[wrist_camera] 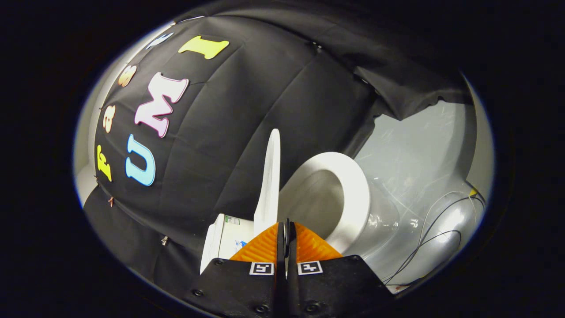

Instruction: Open the toilet lid.

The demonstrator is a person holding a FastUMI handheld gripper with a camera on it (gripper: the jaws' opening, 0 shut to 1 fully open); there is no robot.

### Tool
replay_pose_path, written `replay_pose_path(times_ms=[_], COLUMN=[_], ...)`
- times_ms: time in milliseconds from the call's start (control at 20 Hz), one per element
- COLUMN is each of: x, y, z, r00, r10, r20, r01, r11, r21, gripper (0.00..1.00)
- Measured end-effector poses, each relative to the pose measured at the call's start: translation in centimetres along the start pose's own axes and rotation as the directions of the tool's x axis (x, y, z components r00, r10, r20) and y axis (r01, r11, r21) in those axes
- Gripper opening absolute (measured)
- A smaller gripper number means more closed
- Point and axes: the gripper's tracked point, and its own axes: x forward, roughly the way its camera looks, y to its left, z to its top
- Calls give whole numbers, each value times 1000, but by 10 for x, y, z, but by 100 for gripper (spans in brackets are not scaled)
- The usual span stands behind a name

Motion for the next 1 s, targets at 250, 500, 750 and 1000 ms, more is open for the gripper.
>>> replay_pose_path(times_ms=[250, 500, 750, 1000], x=[-9, -14, -17, -18], y=[58, 101, 139, 170], z=[-3, -11, -24, -37], r00=[999, 996, 995, 993], r10=[-17, -33, -22, -24], r20=[41, 81, 97, 119], r01=[22, 52, 53, 71], r11=[990, 968, 940, 908], r21=[-137, -246, -336, -413], gripper=[5, 5, 5, 5])
